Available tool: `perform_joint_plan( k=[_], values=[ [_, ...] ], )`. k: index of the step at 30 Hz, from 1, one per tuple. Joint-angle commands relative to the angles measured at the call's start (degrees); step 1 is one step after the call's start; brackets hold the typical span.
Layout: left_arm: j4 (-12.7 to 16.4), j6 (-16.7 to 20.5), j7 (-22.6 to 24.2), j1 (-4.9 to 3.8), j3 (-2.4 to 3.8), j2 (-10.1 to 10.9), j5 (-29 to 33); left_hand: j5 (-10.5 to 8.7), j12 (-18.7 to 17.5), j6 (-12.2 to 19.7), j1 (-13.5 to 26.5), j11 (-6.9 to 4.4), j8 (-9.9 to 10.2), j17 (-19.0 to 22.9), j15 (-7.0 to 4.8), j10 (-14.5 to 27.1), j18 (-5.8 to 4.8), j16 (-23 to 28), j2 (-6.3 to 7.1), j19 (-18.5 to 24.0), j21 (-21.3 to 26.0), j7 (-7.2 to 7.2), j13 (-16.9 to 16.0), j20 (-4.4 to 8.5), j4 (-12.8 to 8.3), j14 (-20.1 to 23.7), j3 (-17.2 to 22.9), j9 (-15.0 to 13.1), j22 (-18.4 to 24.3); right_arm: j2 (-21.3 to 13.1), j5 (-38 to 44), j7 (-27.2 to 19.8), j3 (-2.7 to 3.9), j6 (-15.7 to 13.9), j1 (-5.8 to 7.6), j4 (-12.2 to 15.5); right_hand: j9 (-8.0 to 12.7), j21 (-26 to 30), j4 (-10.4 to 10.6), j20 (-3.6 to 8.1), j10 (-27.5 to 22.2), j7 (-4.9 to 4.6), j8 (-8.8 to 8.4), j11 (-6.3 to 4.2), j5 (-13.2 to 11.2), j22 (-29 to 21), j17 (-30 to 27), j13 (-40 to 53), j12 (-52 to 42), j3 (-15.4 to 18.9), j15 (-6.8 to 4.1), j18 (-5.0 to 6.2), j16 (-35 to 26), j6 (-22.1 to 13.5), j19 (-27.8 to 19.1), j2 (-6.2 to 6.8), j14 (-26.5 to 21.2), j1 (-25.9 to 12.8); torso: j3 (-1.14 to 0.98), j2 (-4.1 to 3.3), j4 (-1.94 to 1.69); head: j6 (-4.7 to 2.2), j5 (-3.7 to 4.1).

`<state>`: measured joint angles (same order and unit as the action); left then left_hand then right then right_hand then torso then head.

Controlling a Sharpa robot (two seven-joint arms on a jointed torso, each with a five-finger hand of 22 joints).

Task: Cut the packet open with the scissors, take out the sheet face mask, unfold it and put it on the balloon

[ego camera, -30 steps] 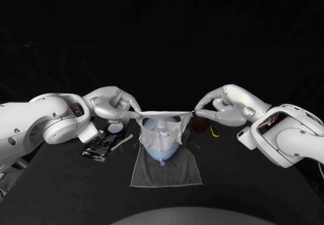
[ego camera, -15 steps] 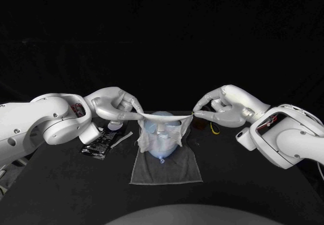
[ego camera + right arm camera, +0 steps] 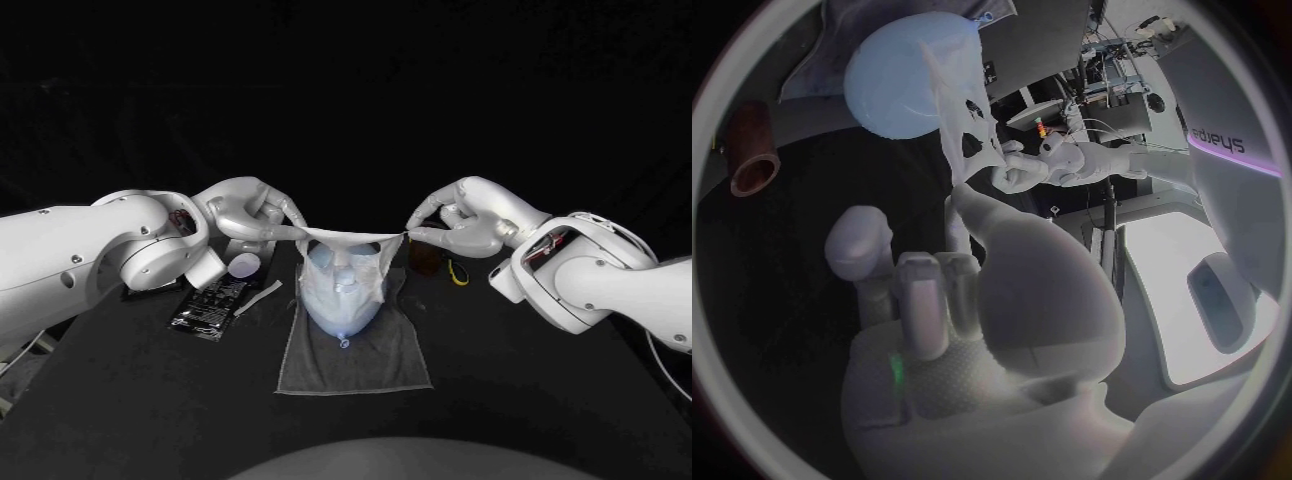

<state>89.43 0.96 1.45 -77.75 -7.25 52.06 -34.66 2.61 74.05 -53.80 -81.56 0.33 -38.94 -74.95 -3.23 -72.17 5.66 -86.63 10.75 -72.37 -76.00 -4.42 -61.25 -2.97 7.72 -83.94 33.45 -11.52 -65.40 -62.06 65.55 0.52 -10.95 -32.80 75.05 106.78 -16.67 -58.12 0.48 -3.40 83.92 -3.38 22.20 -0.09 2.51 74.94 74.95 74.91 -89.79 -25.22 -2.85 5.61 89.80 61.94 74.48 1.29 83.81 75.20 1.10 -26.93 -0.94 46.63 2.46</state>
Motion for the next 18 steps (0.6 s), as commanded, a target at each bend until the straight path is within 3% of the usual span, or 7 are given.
perform_joint_plan(
  k=[1, 9, 18],
  values=[
    [-2.7, 1.7, -0.2, 0.02, 0.08, -1.8, 1.1, 0.19, 0.0, -0.2, 0.1, -0.04, -0.3, -5.8, 0.24, -0.2, 0.00, -0.2, -0.38, -0.5, -0.4, -0.04, 0.1, -0.06, 0.0, -3.0, 0.2, -3.2, -0.1, 1.7, -0.7, 0.0, 0.05, 1.5, -0.06, -2.6, -2.8, 0.2, 0.3, 0.14, 6.1, -0.08, 0.54, -0.26, 0.3, 6.6, 15.1, 15.1, -0.2, 0.0, -0.33, 0.67, 0.2, 0.4, 0.0, 0.05, 6.2, 0.5, 0.13, -0.77, 0.09, -0.16, 0.00],
    [-8.0, 0.2, -0.6, 0.03, 0.23, -5.3, 1.4, 0.19, -0.1, -0.1, 0.0, -0.03, -0.2, -5.6, 0.24, -0.2, 0.02, -0.1, -0.46, -0.4, -0.3, -0.06, 0.3, -0.06, 0.0, -2.9, 0.3, -3.2, 0.0, 6.0, -1.7, 1.3, 0.07, 3.2, -0.13, -8.2, -2.9, 0.7, 0.3, 0.14, 6.1, -0.09, 0.56, -0.25, 0.3, 6.5, 15.1, 15.1, -0.2, -0.1, -0.32, 0.78, 0.2, 0.3, -0.2, 0.02, 6.2, 0.5, 0.24, -1.51, 0.16, -0.49, -0.13],
    [-12.0, -1.7, -1.3, 0.03, 0.28, -8.1, 1.5, 0.19, -0.2, -0.1, 0.0, -0.01, -0.2, -5.5, 0.24, 0.0, 0.02, 0.0, -0.51, -0.4, -0.3, -0.08, 0.4, -0.06, -0.1, -2.9, 0.3, -3.2, 0.0, 9.5, -1.7, 2.5, 0.20, 4.1, -0.11, -12.5, -2.9, 0.8, 0.3, 0.14, 6.1, -0.09, 0.57, -0.25, 0.3, 6.4, 15.1, 15.1, -0.2, -0.1, -0.32, 0.78, 0.2, 0.3, -0.3, 0.01, 6.2, 0.5, 0.23, -1.53, 0.24, -0.60, -0.19]
  ],
)
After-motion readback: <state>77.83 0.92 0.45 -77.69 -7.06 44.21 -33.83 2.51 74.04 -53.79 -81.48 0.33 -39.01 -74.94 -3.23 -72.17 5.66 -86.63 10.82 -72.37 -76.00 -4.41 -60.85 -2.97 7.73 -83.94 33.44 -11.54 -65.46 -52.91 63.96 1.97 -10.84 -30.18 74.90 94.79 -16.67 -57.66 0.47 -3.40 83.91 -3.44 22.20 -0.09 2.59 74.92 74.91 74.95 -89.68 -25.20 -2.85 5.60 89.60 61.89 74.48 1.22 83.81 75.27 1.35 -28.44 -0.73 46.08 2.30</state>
